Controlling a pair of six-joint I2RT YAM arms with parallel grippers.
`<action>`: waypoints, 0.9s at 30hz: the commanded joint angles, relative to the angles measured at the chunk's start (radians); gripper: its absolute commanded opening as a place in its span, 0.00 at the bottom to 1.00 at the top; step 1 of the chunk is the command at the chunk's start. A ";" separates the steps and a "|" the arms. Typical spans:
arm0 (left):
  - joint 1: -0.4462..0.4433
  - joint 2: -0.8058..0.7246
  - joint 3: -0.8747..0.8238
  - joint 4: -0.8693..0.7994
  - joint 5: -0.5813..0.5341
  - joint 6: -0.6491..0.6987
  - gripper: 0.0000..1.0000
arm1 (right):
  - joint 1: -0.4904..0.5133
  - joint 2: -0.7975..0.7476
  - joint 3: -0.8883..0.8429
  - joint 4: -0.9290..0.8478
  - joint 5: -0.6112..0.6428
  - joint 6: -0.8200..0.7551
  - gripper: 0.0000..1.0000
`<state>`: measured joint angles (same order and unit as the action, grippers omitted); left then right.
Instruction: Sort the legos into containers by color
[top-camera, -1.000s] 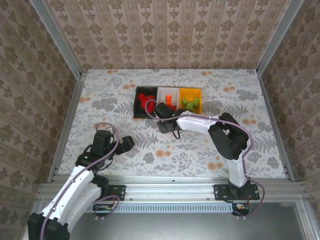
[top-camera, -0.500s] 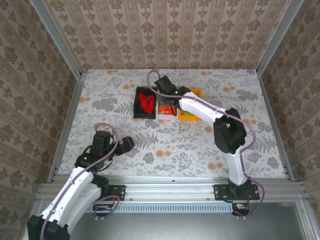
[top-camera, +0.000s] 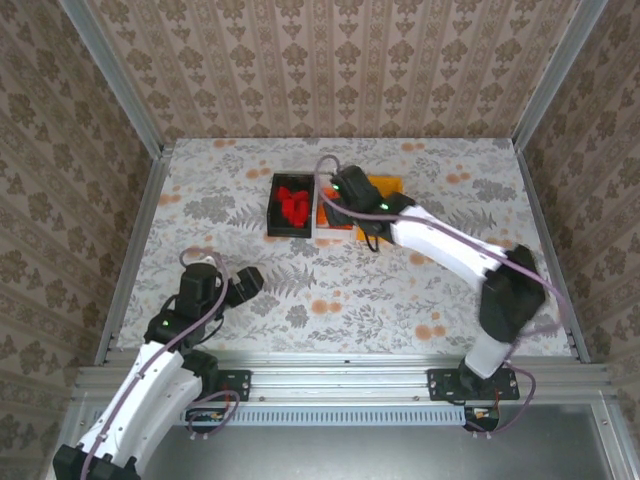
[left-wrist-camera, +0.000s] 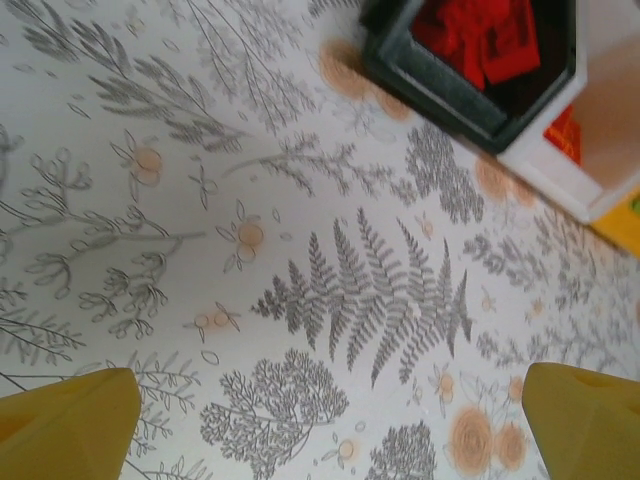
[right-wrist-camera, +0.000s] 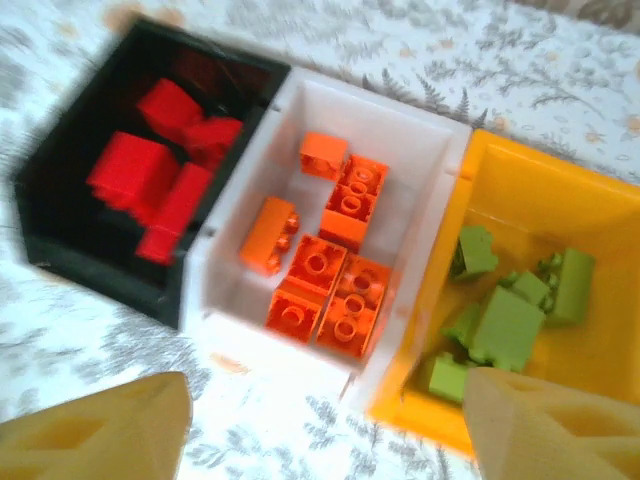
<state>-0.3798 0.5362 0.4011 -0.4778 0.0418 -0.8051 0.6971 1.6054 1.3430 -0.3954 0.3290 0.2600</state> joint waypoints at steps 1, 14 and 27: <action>-0.008 -0.019 0.050 0.057 -0.199 -0.155 1.00 | 0.033 -0.287 -0.196 0.211 0.002 -0.041 1.00; -0.015 0.078 -0.050 0.530 -0.798 0.338 1.00 | -0.067 -0.565 -0.623 0.514 0.330 0.075 1.00; 0.076 0.516 -0.034 0.943 -0.665 0.850 1.00 | -0.463 -0.345 -1.038 1.182 -0.035 -0.361 1.00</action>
<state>-0.3279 1.0145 0.3286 0.3531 -0.7227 -0.1467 0.2760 1.2152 0.3683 0.4835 0.3946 -0.0338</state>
